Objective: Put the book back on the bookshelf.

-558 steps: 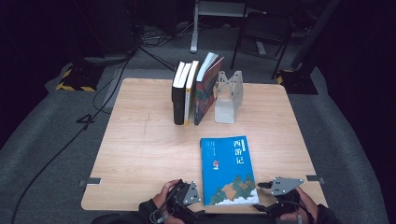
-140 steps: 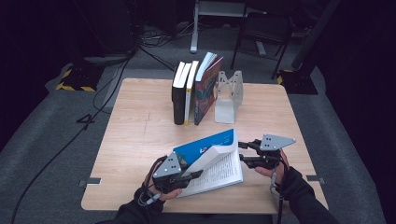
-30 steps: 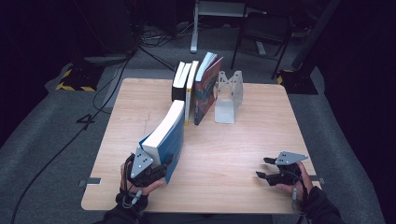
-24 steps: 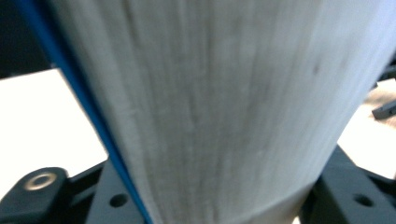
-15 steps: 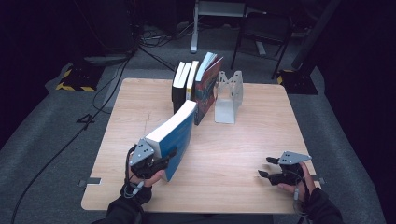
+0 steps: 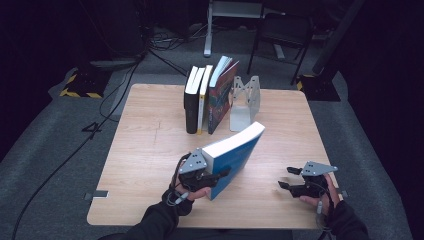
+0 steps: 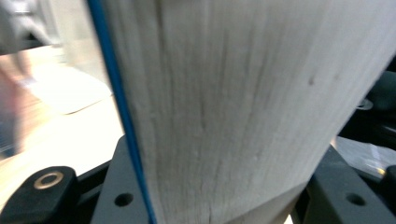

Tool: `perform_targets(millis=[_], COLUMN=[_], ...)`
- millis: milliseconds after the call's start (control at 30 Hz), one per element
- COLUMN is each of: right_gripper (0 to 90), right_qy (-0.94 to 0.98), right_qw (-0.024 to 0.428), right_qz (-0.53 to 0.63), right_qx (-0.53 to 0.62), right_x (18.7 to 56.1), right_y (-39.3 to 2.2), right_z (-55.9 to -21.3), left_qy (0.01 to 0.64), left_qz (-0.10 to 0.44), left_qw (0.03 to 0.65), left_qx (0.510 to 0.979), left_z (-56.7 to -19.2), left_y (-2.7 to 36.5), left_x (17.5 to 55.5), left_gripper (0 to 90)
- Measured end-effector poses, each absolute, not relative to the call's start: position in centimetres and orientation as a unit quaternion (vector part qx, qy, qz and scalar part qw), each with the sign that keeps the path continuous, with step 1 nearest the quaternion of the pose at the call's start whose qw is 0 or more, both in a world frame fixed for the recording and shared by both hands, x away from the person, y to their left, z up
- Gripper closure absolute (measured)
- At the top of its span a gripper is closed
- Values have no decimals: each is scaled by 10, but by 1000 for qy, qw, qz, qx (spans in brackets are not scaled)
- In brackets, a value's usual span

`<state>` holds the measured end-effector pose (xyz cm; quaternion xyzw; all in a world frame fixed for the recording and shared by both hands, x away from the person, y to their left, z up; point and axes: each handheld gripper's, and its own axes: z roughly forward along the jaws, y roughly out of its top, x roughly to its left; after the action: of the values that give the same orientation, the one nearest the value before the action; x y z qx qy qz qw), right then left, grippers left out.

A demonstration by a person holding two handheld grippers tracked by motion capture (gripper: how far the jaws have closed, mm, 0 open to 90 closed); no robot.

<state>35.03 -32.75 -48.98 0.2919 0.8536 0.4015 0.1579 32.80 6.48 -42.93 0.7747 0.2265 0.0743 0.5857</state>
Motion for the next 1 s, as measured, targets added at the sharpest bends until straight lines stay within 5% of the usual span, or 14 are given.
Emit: perform_targets(millis=[367, 1000], right_gripper=[312, 298], right_qy=[854, 846], right_qw=[153, 131], right_qz=[419, 483], right_qx=[268, 183], right_x=[344, 366], right_y=[-320, -276], right_z=[-481, -447], left_qy=[172, 146], left_qz=[36, 73], left_qw=[584, 537], left_qx=[793, 828], left_z=[-428, -432], left_y=[46, 55], left_x=[323, 313], left_gripper=[587, 548])
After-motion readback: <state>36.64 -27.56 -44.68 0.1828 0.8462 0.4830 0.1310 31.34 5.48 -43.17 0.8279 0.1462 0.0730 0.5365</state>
